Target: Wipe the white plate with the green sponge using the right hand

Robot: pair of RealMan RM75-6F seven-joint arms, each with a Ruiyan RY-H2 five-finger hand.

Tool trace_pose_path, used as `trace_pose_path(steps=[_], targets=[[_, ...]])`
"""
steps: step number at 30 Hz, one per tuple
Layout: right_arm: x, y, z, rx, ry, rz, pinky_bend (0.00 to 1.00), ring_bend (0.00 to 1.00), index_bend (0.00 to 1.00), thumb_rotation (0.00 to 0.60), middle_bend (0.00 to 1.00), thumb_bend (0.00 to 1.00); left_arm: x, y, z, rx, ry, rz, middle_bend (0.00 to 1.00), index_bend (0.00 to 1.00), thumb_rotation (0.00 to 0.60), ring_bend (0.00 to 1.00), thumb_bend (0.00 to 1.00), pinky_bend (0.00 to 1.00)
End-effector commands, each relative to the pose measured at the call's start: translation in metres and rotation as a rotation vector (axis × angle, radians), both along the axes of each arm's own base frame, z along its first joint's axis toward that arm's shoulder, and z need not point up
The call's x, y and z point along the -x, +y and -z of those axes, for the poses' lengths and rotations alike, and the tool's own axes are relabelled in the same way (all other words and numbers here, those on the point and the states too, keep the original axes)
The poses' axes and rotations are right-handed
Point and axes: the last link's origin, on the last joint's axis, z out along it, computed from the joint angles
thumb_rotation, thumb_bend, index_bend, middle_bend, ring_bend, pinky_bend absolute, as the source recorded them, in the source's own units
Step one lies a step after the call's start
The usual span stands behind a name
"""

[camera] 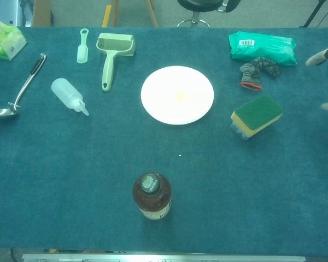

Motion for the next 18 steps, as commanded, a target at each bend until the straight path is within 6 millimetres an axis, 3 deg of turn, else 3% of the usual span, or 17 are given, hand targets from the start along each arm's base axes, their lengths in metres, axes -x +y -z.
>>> trace_pose_path(steps=[1,6,18], targets=[[-0.006,-0.005,0.005,-0.05,0.037,0.0,0.22,0.14,0.19,0.6,0.21,0.0,0.001,-0.001,0.001,0.0,-0.003,-0.004,0.4,0.39,0.6,0.31,0.2,0.46],[-0.009,-0.01,0.013,-0.11,0.092,0.02,0.17,0.09,0.18,0.6,0.18,0.0,0.002,-0.001,0.003,0.004,-0.008,-0.006,0.4,0.39,0.6,0.31,0.2,0.46],[-0.005,-0.033,0.043,-0.182,0.131,0.057,0.17,0.08,0.18,0.6,0.17,0.0,0.004,-0.001,0.008,0.021,-0.018,-0.01,0.4,0.39,0.6,0.31,0.2,0.46]])
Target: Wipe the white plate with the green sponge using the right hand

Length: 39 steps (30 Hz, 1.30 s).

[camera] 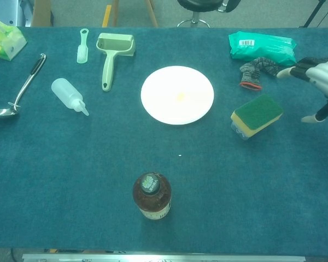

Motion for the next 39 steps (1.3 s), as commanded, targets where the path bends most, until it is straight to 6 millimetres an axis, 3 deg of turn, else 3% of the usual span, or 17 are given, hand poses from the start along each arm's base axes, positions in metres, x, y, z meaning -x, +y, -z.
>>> trace_pose_path(steps=[1,10,20,39], targets=[[0.0,-0.007,0.01,-0.022,0.003,0.003,0.17,0.09,0.18,0.6,0.17,0.0,0.001,-0.001,0.0,0.002,-0.003,-0.002,0.4,0.39,0.6,0.31,0.2,0.46],[-0.003,-0.013,0.034,-0.074,-0.005,0.003,0.17,0.09,0.18,0.6,0.17,0.0,0.007,-0.002,0.001,0.004,-0.017,-0.015,0.4,0.39,0.6,0.31,0.2,0.46],[-0.003,-0.014,0.039,-0.077,-0.011,-0.002,0.17,0.1,0.18,0.6,0.23,0.0,0.008,-0.003,0.001,0.003,-0.023,-0.012,0.4,0.39,0.6,0.31,0.2,0.46],[0.002,-0.016,0.048,-0.063,-0.002,-0.006,0.2,0.31,0.3,0.6,0.43,0.04,0.011,-0.004,0.003,0.01,-0.029,-0.021,0.4,0.39,0.6,0.31,0.2,0.46]])
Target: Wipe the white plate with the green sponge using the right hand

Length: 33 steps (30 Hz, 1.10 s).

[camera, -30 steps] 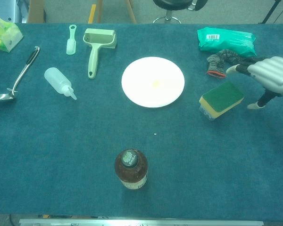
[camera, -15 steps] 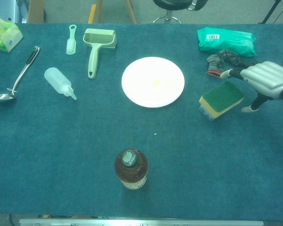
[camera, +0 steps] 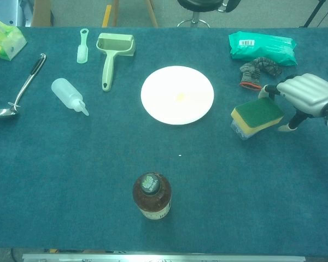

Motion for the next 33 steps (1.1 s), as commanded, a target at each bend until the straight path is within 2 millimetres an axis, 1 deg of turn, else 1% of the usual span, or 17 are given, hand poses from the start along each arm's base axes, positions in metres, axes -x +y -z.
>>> trace_pose_path(steps=[1,16,23,28,33], targets=[[0.0,0.0,0.0,0.008,-0.006,-0.008,0.2,0.32,0.31,0.6,0.44,0.04,0.001,0.0,0.001,0.001,-0.002,-0.002,0.4,0.39,0.6,0.31,0.2,0.46],[-0.003,0.004,-0.007,0.047,-0.031,-0.056,0.25,0.43,0.41,0.6,0.54,0.07,0.002,0.0,0.004,0.006,-0.011,-0.002,0.4,0.39,0.6,0.31,0.2,0.46],[-0.006,0.006,-0.009,0.054,-0.065,-0.063,0.25,0.45,0.41,0.6,0.55,0.08,0.003,0.0,0.004,0.004,-0.012,-0.004,0.4,0.39,0.6,0.31,0.2,0.46],[-0.015,0.008,-0.019,0.066,-0.129,-0.059,0.25,0.45,0.41,0.6,0.55,0.08,0.003,0.001,0.004,0.007,-0.013,-0.007,0.4,0.39,0.6,0.31,0.2,0.46],[-0.026,0.006,-0.032,0.089,-0.164,-0.07,0.25,0.45,0.41,0.6,0.55,0.08,0.003,0.002,0.003,0.002,-0.013,-0.005,0.4,0.39,0.6,0.31,0.2,0.46]])
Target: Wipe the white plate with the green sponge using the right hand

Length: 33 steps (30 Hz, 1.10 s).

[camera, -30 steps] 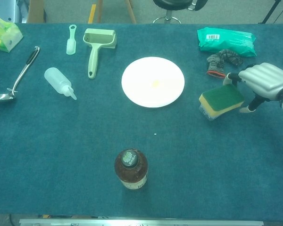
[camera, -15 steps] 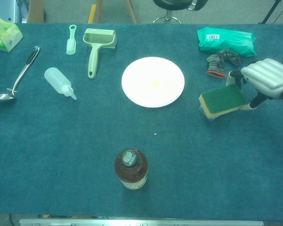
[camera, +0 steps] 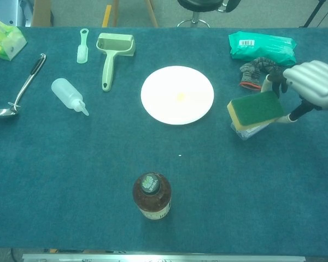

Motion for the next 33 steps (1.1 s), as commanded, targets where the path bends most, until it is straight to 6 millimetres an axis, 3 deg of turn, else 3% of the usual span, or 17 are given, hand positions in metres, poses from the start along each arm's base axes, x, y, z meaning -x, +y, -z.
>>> trace_pose_path(steps=[1,9,15,22,33], targets=[[-0.007,-0.003,-0.009,0.02,-0.014,-0.01,0.25,0.45,0.41,0.6,0.55,0.08,-0.001,0.0,-0.001,-0.003,0.0,0.002,0.4,0.39,0.6,0.31,0.2,0.46],[-0.035,-0.019,-0.023,0.063,0.015,-0.064,0.25,0.45,0.41,0.6,0.55,0.09,-0.002,0.0,-0.003,-0.01,0.001,0.006,0.4,0.39,0.6,0.31,0.2,0.46],[-0.06,-0.035,-0.021,0.071,0.066,-0.101,0.25,0.45,0.42,0.6,0.55,0.09,-0.001,0.0,-0.001,-0.008,-0.005,0.005,0.4,0.39,0.6,0.31,0.2,0.46],[-0.083,-0.062,0.0,0.051,0.123,-0.096,0.25,0.45,0.42,0.6,0.55,0.09,-0.001,-0.002,0.0,-0.006,-0.01,0.012,0.4,0.39,0.6,0.31,0.2,0.46],[-0.097,-0.1,0.042,0.018,0.16,-0.068,0.25,0.45,0.42,0.6,0.55,0.09,0.003,-0.006,-0.003,-0.017,-0.02,0.007,0.4,0.39,0.6,0.31,0.2,0.46]])
